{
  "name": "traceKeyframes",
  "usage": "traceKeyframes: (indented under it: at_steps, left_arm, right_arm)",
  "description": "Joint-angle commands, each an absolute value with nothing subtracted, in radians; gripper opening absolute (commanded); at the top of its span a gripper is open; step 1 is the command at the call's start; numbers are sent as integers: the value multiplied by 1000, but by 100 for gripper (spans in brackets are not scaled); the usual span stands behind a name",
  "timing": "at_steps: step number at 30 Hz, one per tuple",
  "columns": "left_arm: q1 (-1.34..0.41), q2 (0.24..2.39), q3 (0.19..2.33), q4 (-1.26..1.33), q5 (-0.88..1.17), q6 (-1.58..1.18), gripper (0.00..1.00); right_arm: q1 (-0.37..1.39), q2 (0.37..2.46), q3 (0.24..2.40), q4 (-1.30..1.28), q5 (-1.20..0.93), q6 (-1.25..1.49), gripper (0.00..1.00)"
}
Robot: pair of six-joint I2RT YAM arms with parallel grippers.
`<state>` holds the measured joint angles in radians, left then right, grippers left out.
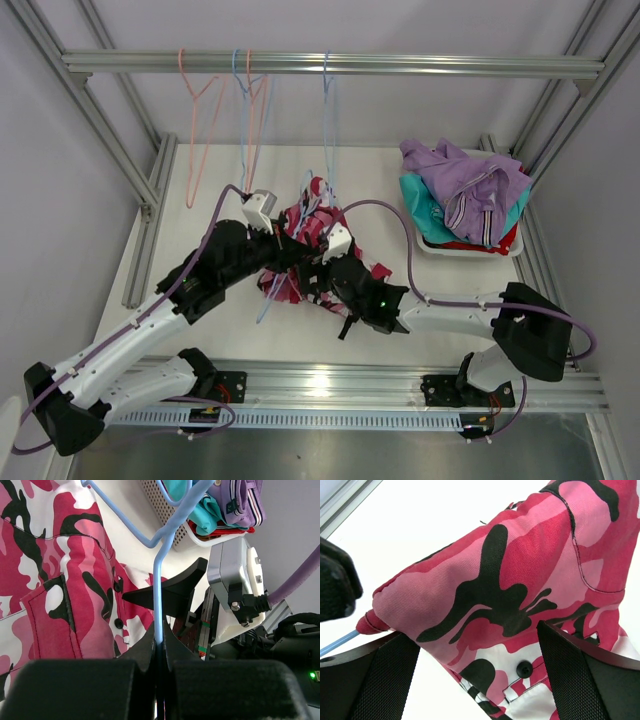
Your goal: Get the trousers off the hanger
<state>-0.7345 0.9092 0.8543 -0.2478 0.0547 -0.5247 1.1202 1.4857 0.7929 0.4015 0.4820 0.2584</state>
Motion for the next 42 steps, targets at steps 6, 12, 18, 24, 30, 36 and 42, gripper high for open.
traceKeyframes:
  at_steps: [6, 12, 18, 24, 30, 36, 42]
  left_arm:
    - [-730, 893, 890, -141, 83, -537, 0]
    - [-730, 891, 890, -140, 92, -543, 1]
    - [-730, 891, 887, -138, 92, -542, 0]
    - [-730, 894, 887, -138, 95, -543, 1]
    - [-730, 894, 887, -138, 97, -545, 0]
    - [-730, 893, 888, -138, 92, -545, 0]
    - [-730, 887, 887, -141, 86, -541, 0]
  right_arm:
    - [1080, 1512, 864, 499, 377, 284, 99]
    - [1078, 1555, 874, 546, 469, 281, 89]
    - [1051, 1585, 891, 630, 494, 284, 61]
    - [1026, 1582, 887, 699, 491, 294, 47]
    - [1000, 1551, 868, 716, 465, 340, 0]
    - [1000, 1493, 836, 632, 480, 337, 0]
    - [1002, 1437, 864, 445, 370, 305, 61]
